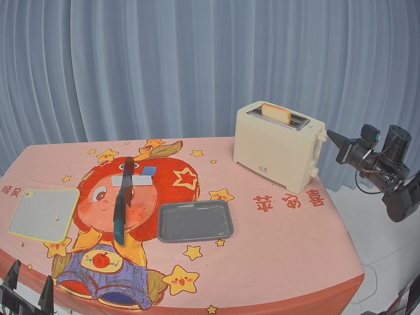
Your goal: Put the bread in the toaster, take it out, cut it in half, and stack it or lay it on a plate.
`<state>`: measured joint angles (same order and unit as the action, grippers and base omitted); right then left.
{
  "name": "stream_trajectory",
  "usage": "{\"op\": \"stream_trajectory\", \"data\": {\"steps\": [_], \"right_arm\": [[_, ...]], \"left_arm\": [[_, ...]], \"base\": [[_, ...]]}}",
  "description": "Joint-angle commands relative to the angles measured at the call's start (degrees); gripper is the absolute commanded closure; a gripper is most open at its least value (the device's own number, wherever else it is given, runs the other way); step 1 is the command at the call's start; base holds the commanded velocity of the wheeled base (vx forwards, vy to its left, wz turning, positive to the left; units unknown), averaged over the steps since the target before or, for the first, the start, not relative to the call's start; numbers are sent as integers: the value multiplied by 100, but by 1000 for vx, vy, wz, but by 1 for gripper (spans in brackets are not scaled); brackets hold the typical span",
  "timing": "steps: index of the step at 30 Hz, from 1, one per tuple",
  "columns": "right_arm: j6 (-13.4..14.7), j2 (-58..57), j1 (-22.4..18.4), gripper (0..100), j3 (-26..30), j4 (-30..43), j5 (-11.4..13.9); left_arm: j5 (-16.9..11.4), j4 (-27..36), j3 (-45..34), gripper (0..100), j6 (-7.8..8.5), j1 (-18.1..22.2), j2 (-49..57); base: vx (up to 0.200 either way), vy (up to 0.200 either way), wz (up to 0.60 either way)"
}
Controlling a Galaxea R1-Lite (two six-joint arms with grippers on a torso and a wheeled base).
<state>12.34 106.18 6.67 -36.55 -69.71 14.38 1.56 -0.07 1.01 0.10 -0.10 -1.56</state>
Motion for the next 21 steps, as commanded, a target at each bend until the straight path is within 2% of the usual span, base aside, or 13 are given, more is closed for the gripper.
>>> {"op": "stream_trajectory", "data": {"steps": [1, 14, 21], "right_arm": [[-30, 219, 1, 100, 42, -8, -6], [-30, 447, 1, 100, 86, 54, -6], [-197, 676, -25, 100, 139, 80, -6]], "left_arm": [[2, -1, -101, 0, -1, 1, -2], [2, -1, -101, 0, -1, 1, -2], [2, -1, -101, 0, -1, -8, -2]], "base": [[0, 0, 0], [0, 0, 0], [0, 0, 0]]}}
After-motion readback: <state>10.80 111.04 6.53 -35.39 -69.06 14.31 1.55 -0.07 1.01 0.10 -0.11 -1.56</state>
